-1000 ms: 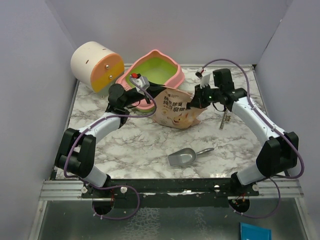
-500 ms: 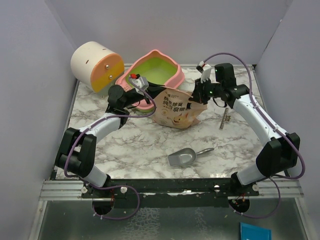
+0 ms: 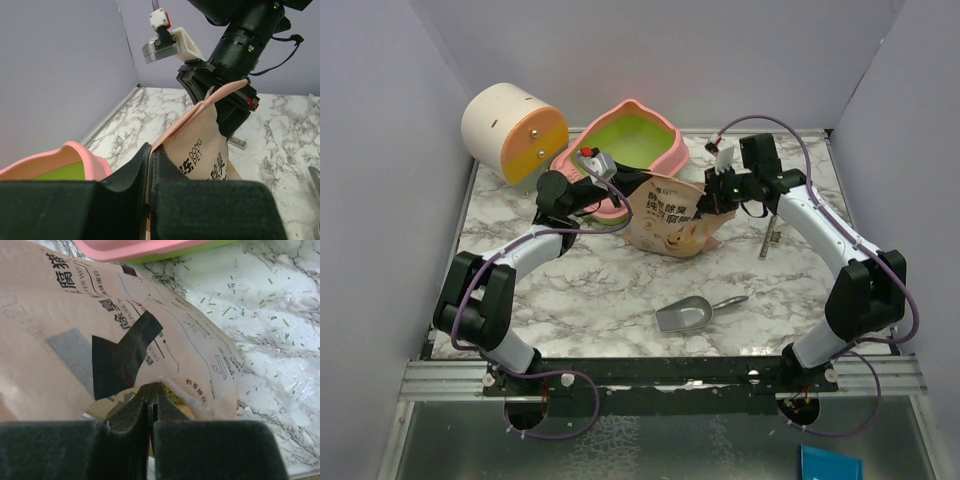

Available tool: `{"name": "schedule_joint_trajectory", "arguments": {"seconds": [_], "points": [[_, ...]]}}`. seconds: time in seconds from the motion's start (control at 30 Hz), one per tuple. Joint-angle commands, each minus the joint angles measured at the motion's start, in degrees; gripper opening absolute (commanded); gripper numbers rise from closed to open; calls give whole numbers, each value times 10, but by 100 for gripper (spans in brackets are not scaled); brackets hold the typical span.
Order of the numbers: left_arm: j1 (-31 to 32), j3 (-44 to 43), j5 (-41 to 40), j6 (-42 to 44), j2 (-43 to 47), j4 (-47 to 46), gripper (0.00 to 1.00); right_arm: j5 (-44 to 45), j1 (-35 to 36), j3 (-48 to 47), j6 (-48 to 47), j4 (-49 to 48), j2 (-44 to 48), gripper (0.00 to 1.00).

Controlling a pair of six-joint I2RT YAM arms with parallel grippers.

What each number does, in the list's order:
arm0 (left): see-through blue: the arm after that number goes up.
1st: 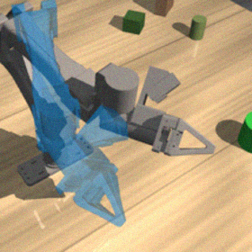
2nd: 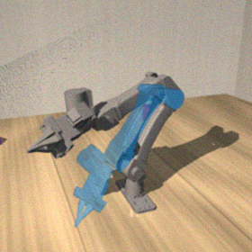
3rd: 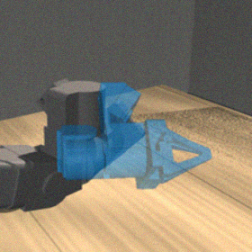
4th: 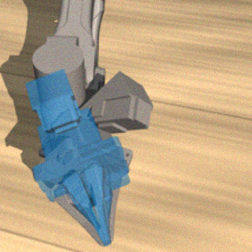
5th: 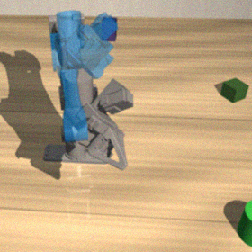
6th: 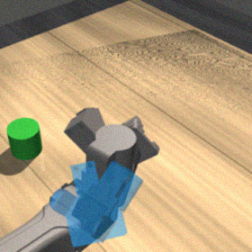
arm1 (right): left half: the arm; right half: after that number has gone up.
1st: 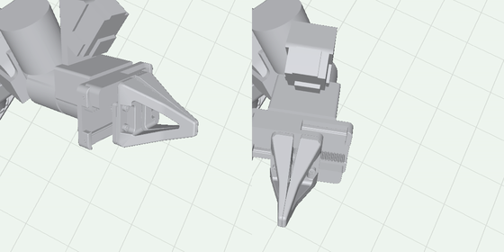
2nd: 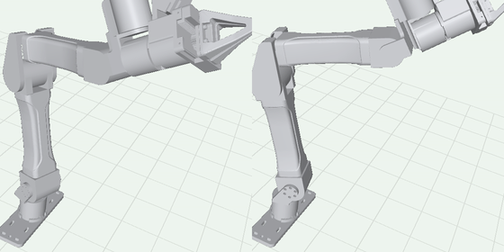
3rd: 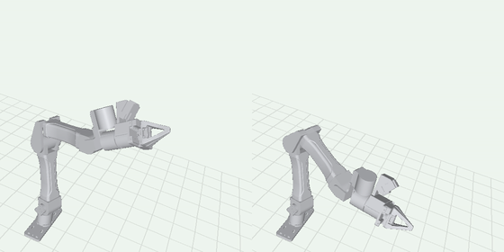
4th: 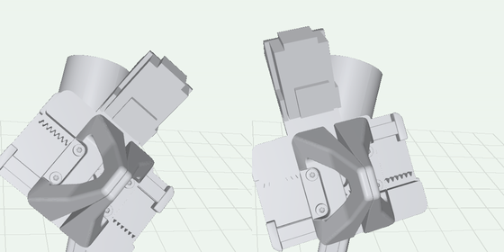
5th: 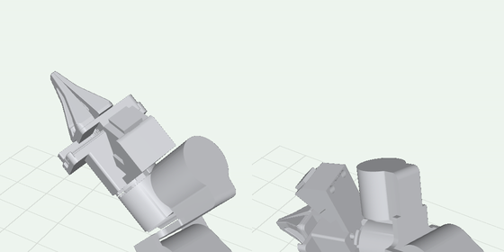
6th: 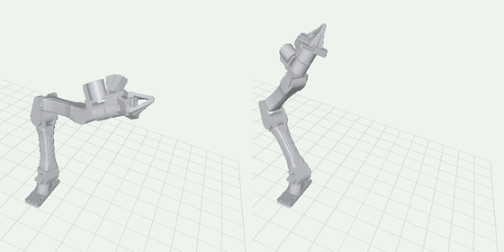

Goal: Fill the litter box with clean litter

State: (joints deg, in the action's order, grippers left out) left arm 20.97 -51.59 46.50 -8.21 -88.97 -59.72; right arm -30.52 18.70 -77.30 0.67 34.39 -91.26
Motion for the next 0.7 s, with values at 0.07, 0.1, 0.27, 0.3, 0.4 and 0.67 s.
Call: {"name": "schedule_joint_trajectory", "arguments": {"seconds": [0.07, 0.1, 0.27, 0.3, 0.4, 0.67], "points": [[-1, -27, -10, -6, 10, -117, 0, -25, 6, -20, -23, 72, 29, 1], [-1, -28, -9, -6, 9, -117, 0, -23, 10, -17, -26, 82, 34, 1], [-1, -34, -4, -11, 4, -119, 0, 27, 40, 27, -30, 119, 52, 1], [-1, -34, -4, -12, 3, -121, 0, 42, 43, 38, -27, 119, 55, 2], [-1, -33, -5, -24, 1, -136, 0, 82, 44, 77, -7, 92, 70, 2], [-1, -32, -10, -30, -4, -141, 0, 81, 44, 96, 24, 33, 47, 3]]}}
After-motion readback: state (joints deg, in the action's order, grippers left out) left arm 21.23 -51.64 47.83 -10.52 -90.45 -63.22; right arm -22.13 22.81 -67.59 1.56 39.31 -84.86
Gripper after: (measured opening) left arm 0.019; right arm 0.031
